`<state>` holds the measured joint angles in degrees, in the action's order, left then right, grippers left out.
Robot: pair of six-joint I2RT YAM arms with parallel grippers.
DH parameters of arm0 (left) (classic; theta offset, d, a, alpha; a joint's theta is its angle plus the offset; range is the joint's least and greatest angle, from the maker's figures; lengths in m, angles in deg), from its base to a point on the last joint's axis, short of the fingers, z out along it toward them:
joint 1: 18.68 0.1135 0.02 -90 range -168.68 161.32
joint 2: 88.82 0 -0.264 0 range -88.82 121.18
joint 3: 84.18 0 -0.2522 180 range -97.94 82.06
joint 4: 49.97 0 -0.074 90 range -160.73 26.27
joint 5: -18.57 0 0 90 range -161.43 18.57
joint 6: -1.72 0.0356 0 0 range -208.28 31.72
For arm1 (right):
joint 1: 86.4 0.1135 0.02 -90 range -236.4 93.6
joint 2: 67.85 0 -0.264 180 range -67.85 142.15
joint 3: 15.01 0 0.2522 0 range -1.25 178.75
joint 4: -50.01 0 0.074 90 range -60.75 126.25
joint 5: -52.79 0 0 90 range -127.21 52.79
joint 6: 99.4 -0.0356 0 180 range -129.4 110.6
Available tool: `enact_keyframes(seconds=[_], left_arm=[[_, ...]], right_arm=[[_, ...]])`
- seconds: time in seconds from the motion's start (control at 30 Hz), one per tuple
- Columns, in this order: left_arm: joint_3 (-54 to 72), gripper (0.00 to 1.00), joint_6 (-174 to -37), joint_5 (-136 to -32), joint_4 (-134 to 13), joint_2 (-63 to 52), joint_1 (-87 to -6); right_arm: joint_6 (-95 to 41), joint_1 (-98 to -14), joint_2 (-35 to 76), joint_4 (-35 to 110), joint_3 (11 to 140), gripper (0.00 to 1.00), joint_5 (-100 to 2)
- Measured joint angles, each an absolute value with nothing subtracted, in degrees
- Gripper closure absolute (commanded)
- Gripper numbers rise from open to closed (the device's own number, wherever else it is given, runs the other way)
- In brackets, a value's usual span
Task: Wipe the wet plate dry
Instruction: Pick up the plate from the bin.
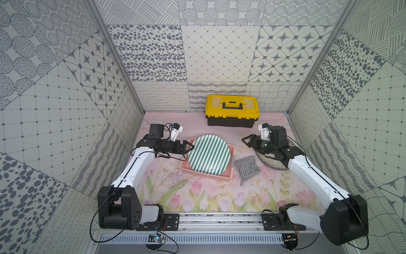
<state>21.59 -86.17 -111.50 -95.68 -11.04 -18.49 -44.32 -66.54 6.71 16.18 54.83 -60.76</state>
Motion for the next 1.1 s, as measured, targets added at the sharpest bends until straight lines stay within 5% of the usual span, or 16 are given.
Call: enact_keyframes(seconds=[0.2, 1.1], left_arm=[[21.59, 0.00, -85.96, -111.66, -95.68, -11.44, -18.49], [22.29, 0.00, -85.50, -112.40, -95.63, -10.06, -18.49]], right_arm=[[-35.49, -57.18, 17.55, 14.06, 62.15, 0.31, -61.24], [-22.46, -55.70, 36.46, 10.03, 72.31, 0.30, -55.10]])
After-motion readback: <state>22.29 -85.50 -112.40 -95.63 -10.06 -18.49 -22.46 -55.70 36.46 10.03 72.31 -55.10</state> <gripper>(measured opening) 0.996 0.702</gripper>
